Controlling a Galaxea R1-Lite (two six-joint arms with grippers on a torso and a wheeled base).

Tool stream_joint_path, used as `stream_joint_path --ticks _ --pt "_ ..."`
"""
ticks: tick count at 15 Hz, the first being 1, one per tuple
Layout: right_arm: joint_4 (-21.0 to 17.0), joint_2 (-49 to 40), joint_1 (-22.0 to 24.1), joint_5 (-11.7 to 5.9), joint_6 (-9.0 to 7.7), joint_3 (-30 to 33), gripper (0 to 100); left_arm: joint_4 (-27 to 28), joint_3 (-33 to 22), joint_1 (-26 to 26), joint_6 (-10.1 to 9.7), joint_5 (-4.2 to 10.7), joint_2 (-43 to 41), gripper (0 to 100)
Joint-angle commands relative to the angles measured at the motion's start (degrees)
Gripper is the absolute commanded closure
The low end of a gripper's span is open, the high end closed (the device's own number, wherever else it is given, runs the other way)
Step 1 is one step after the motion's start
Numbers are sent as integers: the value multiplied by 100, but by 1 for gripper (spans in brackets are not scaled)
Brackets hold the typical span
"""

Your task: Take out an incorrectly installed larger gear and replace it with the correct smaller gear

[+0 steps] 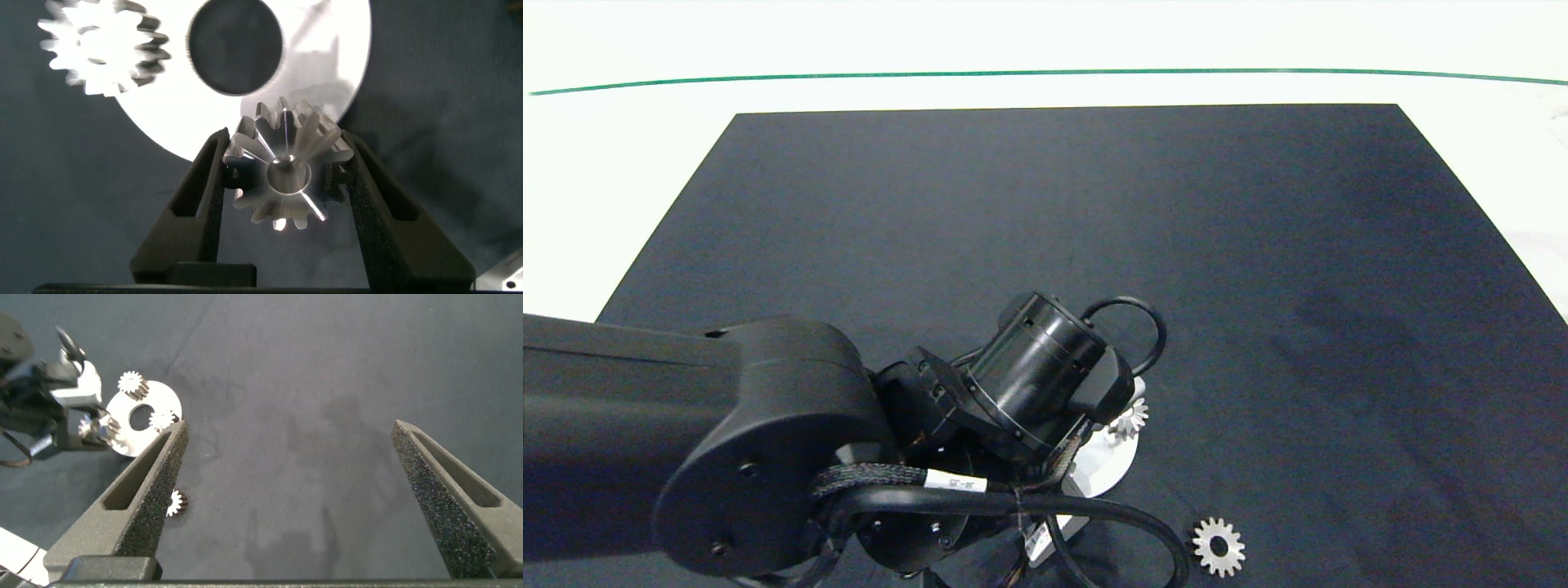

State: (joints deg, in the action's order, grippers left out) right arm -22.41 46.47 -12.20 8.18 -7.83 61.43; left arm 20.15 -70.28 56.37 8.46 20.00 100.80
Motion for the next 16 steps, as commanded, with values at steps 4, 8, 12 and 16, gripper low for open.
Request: stream_joint_path --ticks 4,8,12,16 --pt "-18 55 16 35 -26 45 0 437 58 -65 -433 12 -738 72" --pt "-18 90 16 35 -26 53 0 455 963 -636 -530 12 -1590 72" --pt "-18 81 16 35 -17 62 0 349 1930 -1023 -1259 162 -2161 72" --pt "-18 81 16 43 -17 45 0 -723 2950 -1787 -1365 293 -2469 72"
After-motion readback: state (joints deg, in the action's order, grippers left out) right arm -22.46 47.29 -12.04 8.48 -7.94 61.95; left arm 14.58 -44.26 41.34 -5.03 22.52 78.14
